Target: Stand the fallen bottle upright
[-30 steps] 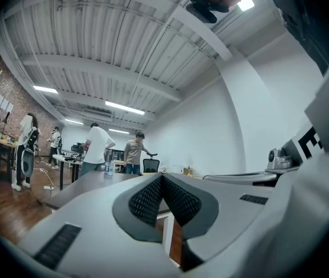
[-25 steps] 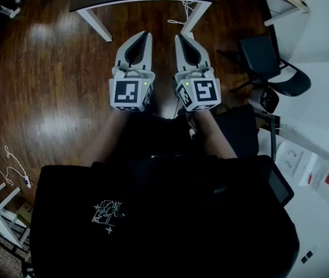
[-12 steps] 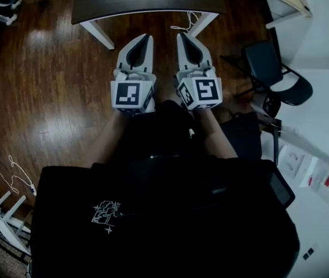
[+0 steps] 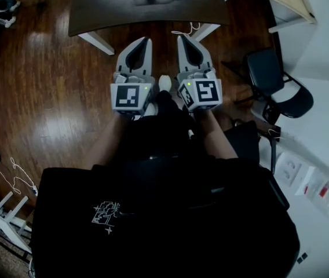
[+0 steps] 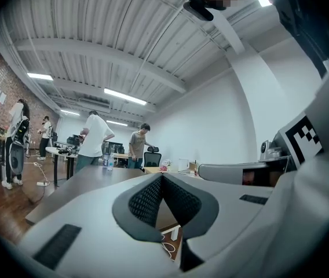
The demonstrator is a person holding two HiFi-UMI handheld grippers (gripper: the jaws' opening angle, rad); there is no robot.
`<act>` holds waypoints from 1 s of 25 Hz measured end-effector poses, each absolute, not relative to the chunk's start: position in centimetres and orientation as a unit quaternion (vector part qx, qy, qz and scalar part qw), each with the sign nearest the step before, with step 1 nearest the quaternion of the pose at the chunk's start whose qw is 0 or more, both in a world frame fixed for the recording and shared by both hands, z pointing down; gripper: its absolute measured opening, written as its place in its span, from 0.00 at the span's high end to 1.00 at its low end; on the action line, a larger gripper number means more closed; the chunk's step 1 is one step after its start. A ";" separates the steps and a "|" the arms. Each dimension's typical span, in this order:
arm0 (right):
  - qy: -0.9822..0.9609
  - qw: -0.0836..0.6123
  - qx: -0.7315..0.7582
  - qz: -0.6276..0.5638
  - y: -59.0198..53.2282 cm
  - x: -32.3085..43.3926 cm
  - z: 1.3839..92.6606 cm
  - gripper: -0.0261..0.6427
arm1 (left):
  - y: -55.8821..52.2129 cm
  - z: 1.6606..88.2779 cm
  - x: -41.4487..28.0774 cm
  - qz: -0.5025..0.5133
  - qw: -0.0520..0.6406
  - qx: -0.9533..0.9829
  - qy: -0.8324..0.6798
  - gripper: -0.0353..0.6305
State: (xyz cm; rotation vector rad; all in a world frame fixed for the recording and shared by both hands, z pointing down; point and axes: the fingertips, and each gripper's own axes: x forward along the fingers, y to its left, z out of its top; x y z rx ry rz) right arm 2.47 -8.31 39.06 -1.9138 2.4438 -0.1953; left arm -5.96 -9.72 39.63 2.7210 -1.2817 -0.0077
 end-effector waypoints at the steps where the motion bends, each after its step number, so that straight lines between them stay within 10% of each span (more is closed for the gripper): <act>1: 0.787 0.017 -0.614 -0.063 -9.3 3.0 39.1 0.92 | -10.7 39.7 -5.4 -0.001 0.065 0.902 -0.426 0.95; 25: 0.801 0.016 -0.592 -0.092 -27.8 12.2 41.1 0.92 | -29.2 43.1 4.9 0.076 0.036 0.902 -0.424 0.95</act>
